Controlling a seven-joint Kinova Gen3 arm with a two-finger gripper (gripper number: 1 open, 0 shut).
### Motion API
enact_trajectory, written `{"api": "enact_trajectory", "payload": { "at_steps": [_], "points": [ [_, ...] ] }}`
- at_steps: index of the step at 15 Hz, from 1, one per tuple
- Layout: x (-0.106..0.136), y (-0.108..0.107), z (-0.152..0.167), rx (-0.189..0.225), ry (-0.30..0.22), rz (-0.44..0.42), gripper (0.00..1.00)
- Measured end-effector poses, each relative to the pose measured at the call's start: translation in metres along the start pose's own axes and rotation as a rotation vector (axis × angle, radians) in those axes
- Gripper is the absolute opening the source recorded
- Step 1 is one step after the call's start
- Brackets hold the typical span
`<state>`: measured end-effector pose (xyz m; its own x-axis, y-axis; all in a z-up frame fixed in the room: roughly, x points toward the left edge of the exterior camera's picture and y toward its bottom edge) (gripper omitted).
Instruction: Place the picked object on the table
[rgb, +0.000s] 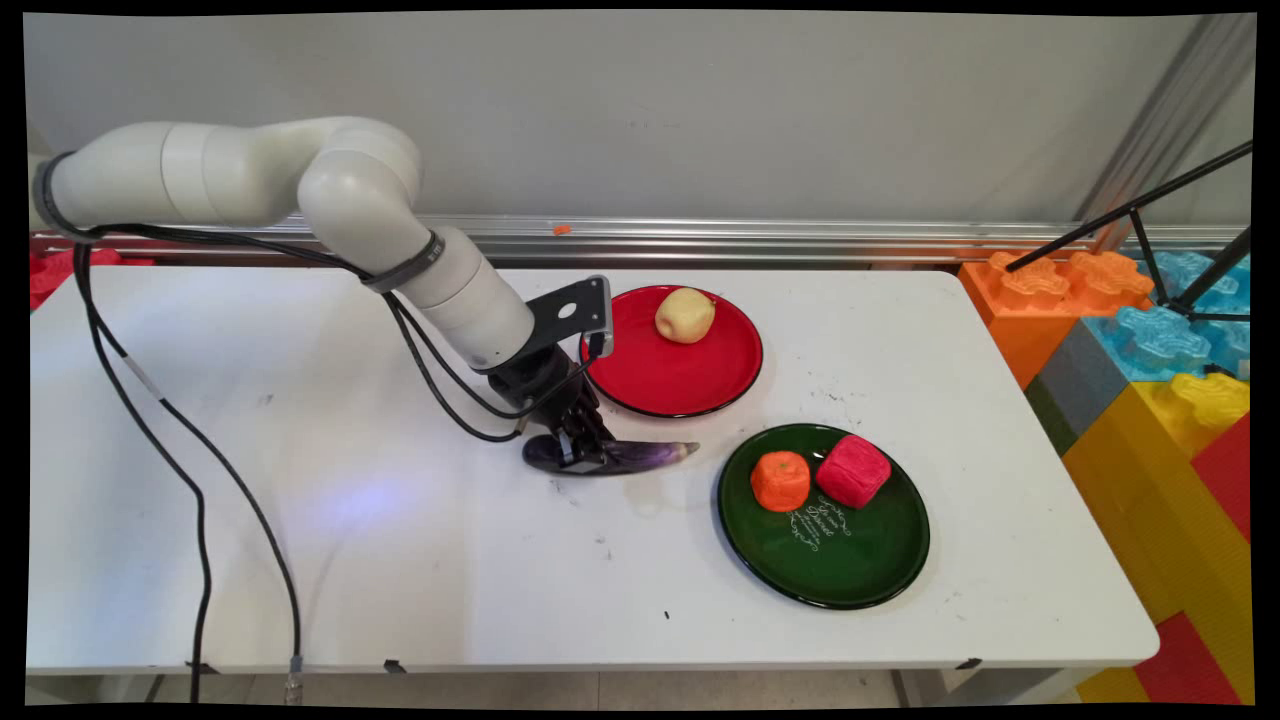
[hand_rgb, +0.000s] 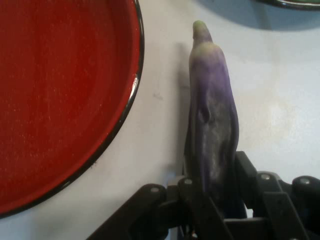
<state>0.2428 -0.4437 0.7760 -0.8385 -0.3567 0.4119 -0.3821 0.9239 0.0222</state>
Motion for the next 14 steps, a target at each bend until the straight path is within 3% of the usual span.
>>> {"api": "enact_trajectory", "payload": {
  "at_steps": [6, 7, 14],
  "points": [
    [-0.0018, 0.0012, 0.0013, -0.007, 0.001, -0.003, 0.0],
    [-0.0021, 0.0014, 0.0012, -0.008, 0.002, -0.001, 1.0],
    [-0.0034, 0.0032, -0.0005, -0.014, 0.003, 0.009, 1.0]
  ]
}}
